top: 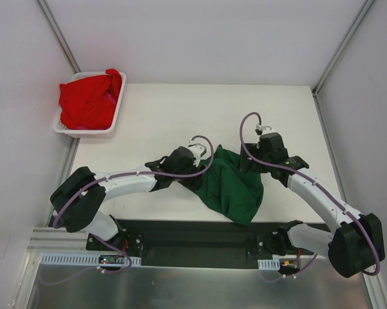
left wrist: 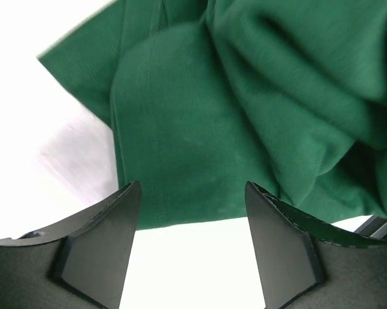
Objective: Fold and stack the t-shirts
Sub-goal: Flatten the tshirt out
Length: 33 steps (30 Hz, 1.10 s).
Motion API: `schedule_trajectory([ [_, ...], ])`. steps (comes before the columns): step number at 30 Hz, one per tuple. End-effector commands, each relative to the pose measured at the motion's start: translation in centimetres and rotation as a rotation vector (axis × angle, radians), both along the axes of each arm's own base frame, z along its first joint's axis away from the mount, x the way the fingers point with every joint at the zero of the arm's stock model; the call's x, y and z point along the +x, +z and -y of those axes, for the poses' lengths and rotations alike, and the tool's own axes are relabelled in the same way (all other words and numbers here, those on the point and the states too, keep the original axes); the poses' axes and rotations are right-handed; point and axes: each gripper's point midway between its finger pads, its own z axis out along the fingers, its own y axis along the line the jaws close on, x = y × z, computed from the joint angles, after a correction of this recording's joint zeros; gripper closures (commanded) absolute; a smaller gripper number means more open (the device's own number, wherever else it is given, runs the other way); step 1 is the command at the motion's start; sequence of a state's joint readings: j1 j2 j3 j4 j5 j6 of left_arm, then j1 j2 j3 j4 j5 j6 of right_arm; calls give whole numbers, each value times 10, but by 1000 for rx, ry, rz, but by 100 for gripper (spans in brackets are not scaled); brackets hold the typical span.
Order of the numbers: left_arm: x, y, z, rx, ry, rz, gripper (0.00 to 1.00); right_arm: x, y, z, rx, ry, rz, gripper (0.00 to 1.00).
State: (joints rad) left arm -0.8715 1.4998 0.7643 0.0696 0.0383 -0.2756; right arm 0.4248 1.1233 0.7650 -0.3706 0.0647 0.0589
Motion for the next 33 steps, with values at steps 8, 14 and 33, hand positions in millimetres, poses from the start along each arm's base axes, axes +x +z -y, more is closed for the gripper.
schedule_trajectory([
  [8,20,11,5,48,-14,101,34,13,17,-5,18,11,56,4],
  [14,20,-5,0,87,-18,89,34,12,17,-5,16,16,54,4],
  [33,8,-44,-8,116,-12,25,37,11,14,-7,20,24,39,4],
])
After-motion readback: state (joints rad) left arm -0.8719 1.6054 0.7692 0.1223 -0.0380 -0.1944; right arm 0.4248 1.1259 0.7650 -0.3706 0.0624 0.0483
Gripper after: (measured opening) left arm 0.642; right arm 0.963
